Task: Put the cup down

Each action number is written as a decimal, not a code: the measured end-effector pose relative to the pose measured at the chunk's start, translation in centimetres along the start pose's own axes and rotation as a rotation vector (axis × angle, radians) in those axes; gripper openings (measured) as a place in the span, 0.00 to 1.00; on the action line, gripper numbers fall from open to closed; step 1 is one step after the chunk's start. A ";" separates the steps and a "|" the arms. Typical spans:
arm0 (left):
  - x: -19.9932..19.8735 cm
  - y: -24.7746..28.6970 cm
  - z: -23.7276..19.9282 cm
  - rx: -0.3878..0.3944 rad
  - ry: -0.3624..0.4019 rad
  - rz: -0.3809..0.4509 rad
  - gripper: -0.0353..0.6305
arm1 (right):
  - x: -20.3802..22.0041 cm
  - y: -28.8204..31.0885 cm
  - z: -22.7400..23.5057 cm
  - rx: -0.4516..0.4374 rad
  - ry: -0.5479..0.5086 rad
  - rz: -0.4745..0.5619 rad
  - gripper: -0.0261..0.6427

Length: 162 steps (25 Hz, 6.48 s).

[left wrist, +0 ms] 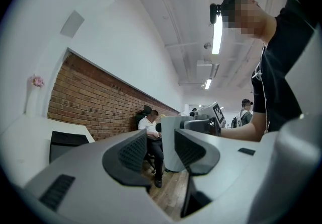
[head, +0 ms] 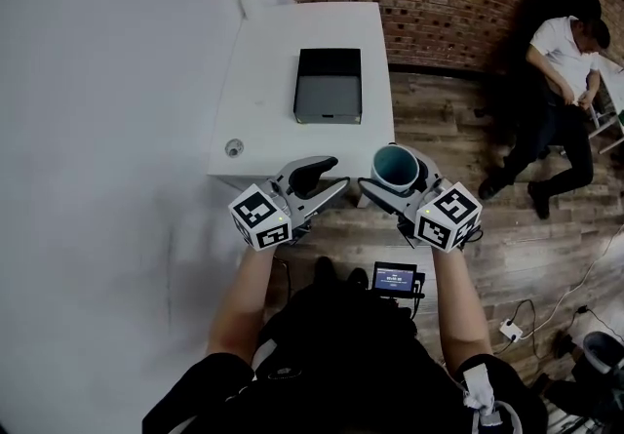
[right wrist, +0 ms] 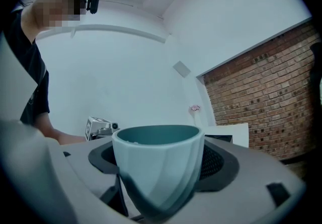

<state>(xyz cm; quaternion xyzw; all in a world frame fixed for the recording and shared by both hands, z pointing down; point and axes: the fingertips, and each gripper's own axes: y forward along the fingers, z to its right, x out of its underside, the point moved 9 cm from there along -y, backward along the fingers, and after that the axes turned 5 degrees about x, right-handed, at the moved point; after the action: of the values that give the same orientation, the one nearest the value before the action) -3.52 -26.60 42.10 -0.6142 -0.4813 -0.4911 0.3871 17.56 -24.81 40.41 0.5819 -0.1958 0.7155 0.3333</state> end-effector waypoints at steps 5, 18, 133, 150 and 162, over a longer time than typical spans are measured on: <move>0.7 -0.3 -0.7 0.001 -0.017 -0.007 0.32 | 0.7 0.6 0.1 0.005 0.011 -0.012 0.65; -0.3 -0.6 -2.7 -0.020 0.016 -0.009 0.31 | 0.0 4.6 1.6 -0.010 -0.033 -0.021 0.65; -0.5 -0.6 -7.8 -0.119 0.041 0.025 0.15 | -3.0 12.2 10.5 -0.012 -0.115 0.010 0.49; -2.0 -1.2 -0.1 -0.041 0.132 -0.006 0.20 | -1.7 3.1 -0.8 -0.050 -0.108 0.014 0.13; -0.2 -1.8 2.5 -0.053 0.132 -0.016 0.20 | 0.0 0.0 -2.7 -0.047 -0.018 0.034 0.07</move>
<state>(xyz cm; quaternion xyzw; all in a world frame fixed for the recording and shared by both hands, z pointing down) -4.73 -23.83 41.33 -0.5869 -0.4465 -0.5460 0.3976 15.67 -23.04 39.74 0.5769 -0.2251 0.7111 0.3330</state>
